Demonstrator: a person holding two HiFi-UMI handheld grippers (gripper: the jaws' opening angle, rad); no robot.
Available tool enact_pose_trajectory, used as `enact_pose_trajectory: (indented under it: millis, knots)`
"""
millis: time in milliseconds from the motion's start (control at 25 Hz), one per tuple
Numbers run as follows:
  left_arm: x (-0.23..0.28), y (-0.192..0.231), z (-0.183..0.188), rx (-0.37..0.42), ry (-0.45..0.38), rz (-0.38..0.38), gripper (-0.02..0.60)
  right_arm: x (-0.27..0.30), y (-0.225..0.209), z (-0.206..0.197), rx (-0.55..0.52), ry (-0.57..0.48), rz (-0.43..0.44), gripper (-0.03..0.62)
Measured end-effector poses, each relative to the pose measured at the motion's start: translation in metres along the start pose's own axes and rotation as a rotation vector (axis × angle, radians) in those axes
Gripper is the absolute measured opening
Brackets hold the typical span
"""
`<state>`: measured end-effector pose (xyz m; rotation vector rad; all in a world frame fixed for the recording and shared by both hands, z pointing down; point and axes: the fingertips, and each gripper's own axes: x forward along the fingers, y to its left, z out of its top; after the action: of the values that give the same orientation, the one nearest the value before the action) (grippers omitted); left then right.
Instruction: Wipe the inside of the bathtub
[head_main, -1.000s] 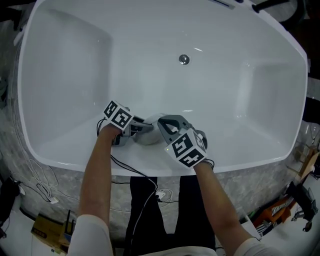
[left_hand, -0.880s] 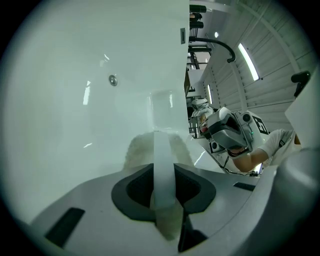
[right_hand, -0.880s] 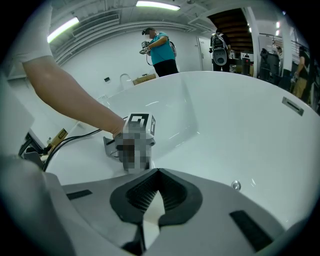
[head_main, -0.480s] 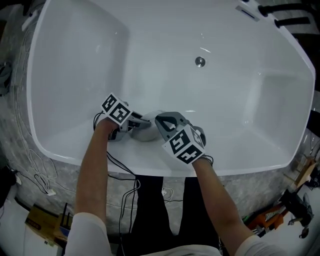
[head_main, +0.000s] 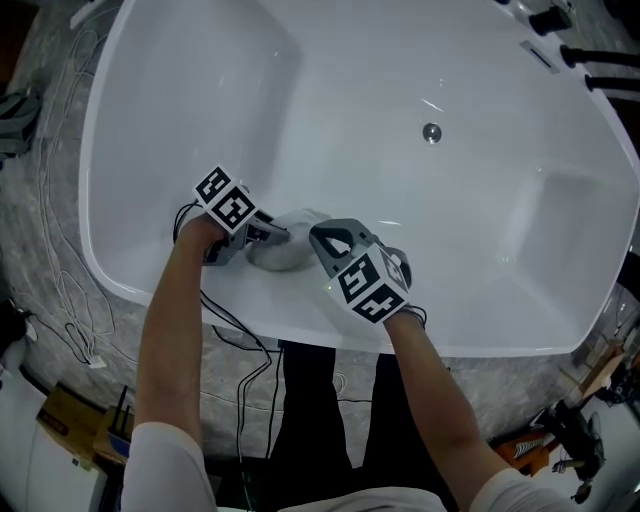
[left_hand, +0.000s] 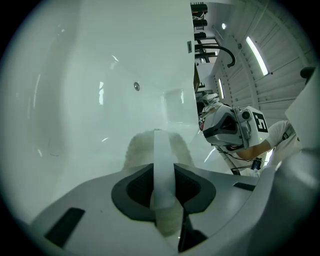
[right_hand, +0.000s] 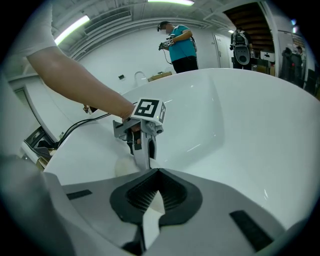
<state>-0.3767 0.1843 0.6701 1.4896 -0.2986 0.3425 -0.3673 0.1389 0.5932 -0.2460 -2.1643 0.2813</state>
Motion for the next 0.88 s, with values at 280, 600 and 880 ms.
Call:
enact_pose_trajectory:
  millis: [280,600,880]
  knots:
    - [-0.042,0.019,-0.023,-0.055,0.075,0.154,0.095,0.012,0.013,0.027,-0.032,-0.018,0.033,0.019]
    - [-0.095,0.036,-0.053,-0.147,0.129,0.297,0.095,0.022,0.029,0.037,-0.042,-0.022,0.062,0.019]
    - [-0.12,0.051,-0.064,-0.208,0.169,0.402,0.095,0.036,0.04,0.046,-0.056,-0.024,0.09,0.018]
